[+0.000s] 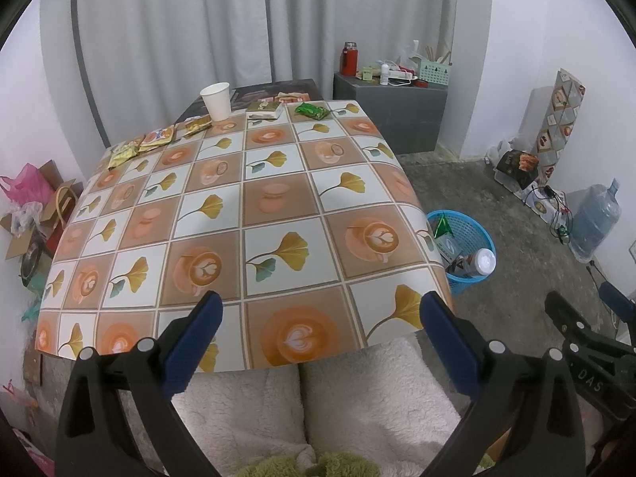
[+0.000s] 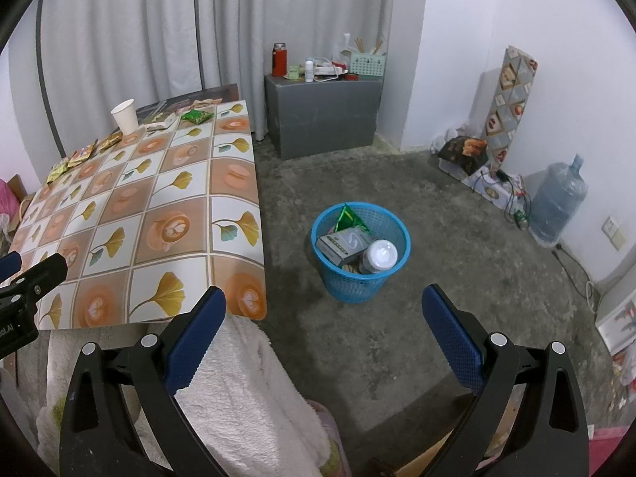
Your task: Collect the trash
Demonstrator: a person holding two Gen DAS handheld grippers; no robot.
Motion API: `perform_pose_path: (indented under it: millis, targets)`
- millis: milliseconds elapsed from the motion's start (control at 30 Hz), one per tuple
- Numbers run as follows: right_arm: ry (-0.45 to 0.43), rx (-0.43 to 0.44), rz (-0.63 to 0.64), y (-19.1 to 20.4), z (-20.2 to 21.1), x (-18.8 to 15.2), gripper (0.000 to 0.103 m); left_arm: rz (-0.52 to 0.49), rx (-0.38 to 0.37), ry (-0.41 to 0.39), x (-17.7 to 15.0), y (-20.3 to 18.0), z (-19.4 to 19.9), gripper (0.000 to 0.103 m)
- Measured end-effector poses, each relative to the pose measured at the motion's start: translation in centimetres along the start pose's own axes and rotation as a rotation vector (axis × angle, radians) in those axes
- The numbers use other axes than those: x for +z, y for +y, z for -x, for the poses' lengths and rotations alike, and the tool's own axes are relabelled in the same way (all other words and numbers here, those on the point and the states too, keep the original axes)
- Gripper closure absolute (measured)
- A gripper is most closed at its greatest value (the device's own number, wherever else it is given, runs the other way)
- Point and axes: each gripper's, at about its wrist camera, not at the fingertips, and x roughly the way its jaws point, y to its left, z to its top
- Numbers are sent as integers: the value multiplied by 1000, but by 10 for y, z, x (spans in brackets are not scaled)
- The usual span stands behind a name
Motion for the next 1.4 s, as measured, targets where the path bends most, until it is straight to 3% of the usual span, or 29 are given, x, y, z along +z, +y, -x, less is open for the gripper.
perform_pose_path:
  millis: [1400]
  targets:
    - [0, 4, 4, -2, -1, 1, 8, -3, 0, -2, 0, 1, 0, 6]
